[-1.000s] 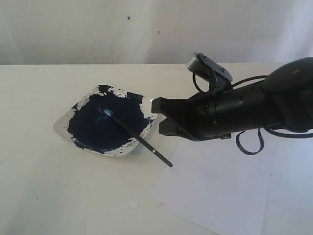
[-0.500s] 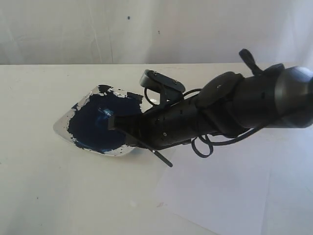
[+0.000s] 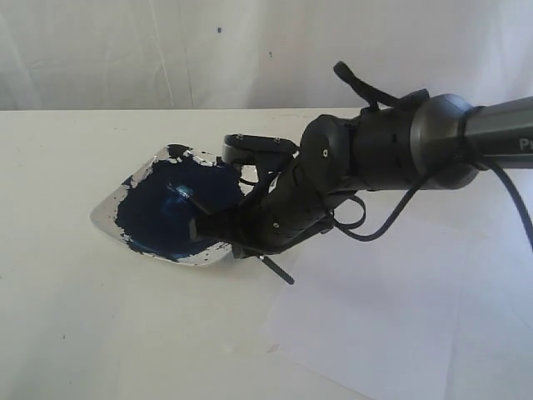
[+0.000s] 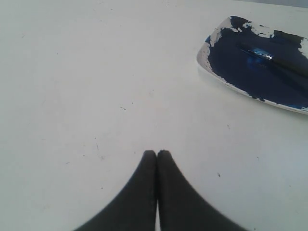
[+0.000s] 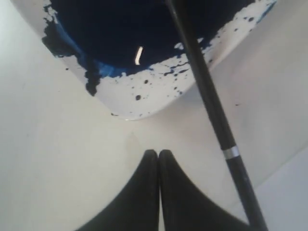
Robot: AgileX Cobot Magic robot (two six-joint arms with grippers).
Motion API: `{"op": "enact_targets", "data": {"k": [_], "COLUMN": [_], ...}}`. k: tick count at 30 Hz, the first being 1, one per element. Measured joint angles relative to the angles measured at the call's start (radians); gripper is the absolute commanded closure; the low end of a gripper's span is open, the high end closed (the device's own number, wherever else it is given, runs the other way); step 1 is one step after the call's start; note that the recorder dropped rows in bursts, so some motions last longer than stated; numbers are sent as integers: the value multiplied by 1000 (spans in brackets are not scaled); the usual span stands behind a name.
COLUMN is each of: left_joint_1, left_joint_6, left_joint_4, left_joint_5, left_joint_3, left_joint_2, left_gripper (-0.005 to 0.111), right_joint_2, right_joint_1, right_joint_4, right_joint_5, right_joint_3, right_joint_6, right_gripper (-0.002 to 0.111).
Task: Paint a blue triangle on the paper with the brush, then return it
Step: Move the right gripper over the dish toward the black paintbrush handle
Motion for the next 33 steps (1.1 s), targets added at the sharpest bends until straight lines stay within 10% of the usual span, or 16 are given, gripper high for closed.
{"op": "enact_targets", "data": {"k": [33], "left_joint_1": [0], "left_joint_6": [0], "left_joint_4": [0], "left_joint_5": [0], "left_joint_3": [0], "left_joint_2": [0], "left_gripper": [107], "right_joint_2": [149], "right_joint_1": [-8], "right_joint_4": [-246], "right_joint_5": [-41], "right_joint_3": [-32], "right_joint_6": [203], "right_gripper": [108]}}
